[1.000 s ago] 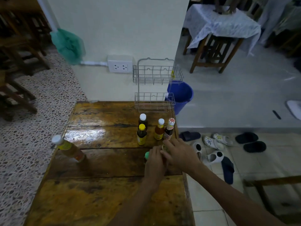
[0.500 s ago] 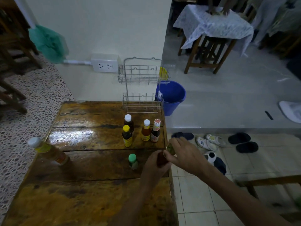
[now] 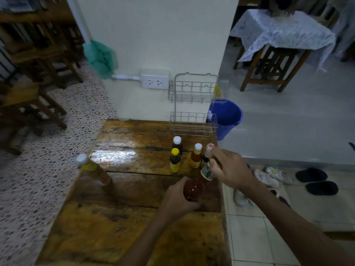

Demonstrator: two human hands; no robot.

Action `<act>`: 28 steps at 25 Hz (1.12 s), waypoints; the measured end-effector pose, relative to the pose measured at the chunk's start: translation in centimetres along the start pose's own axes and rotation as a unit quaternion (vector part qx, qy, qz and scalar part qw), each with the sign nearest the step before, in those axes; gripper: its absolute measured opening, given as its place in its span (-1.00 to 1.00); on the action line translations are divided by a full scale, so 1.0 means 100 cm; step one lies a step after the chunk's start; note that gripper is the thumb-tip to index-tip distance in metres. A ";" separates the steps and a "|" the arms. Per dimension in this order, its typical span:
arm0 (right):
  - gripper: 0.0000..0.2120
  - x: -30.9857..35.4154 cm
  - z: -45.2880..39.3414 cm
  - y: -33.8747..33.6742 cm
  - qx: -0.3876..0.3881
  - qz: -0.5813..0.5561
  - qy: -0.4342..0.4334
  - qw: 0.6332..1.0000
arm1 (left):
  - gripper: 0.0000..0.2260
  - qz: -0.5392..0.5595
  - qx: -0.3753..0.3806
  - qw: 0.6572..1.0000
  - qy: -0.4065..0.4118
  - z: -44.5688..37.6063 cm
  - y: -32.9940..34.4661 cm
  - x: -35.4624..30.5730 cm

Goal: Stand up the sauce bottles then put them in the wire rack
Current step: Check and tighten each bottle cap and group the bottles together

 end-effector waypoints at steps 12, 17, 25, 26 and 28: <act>-0.66 0.139 -0.101 0.187 0.108 -0.132 0.033 0.985 | -0.53 -0.264 -0.059 0.952 -0.144 0.130 -0.185 0.108; -0.91 0.138 -0.110 0.258 0.294 -0.022 0.149 0.944 | -0.51 -0.344 -0.066 0.924 -0.150 0.139 -0.195 0.145; -0.71 0.155 -0.106 0.241 0.164 -0.010 0.132 0.977 | -0.55 -0.200 0.044 0.969 -0.138 0.124 -0.207 0.183; -0.69 0.161 -0.104 0.232 0.131 -0.039 0.107 0.985 | -0.54 -0.137 0.076 0.979 -0.127 0.122 -0.208 0.187; -0.68 0.167 -0.105 0.219 0.106 -0.038 0.060 0.992 | -0.51 -0.080 0.118 0.984 -0.107 0.119 -0.209 0.190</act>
Point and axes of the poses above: each hand's wrist, its own z-axis away from the middle knuckle, its own y-axis out of the palm, x = y × z, the point moved 6 cm from there along -z, towards the middle knuckle, and after that the axes turned 12 degrees about x, right-handed, at the moved point
